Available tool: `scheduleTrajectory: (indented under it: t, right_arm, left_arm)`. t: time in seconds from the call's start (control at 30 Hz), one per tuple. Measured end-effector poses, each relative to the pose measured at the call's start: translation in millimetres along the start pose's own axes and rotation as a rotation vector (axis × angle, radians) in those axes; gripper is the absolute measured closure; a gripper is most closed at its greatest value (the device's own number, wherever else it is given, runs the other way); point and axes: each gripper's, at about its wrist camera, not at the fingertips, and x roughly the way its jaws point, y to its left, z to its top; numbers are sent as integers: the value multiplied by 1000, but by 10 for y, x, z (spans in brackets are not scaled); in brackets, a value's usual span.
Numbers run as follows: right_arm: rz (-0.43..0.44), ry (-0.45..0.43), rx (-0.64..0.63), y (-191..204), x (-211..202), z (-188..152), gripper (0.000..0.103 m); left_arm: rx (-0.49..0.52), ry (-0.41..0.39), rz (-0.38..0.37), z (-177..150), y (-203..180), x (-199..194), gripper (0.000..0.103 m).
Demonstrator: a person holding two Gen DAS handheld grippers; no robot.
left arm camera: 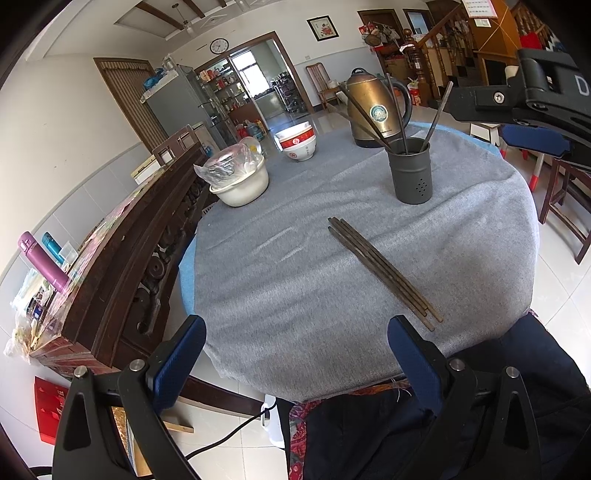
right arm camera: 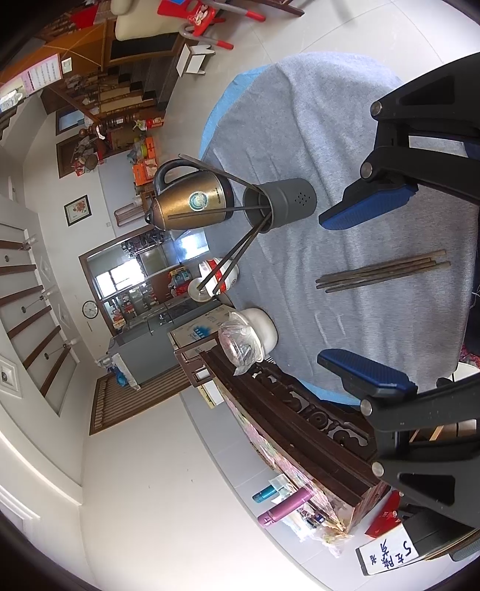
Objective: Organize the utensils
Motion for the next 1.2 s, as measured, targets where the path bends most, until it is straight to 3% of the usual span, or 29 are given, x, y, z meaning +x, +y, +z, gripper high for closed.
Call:
scheduleTrajectory:
  t: [0.47,0.5,0.63,1.1,1.2]
  right_arm:
    - [-7,67,-27,71,256,-114,33]
    - [-7,71,-33,69,300,-122,38]
    - [-3,158,-34,1,659,-152,62]
    - [-74,472,-117,-53,2242,-367,66]
    - [-87,509,-138,-39,2482,-358,68]
  left_arm:
    - [-64,49,-22,-104,217,217,4]
    - [-80,61,-26,-119,266,265,4]
    - [-150,119,-31,-203,474,492,4]
    - [-356,227,-111,-536,1041,934,5]
    - [-385,246,-132,-569,1097,1067,11]
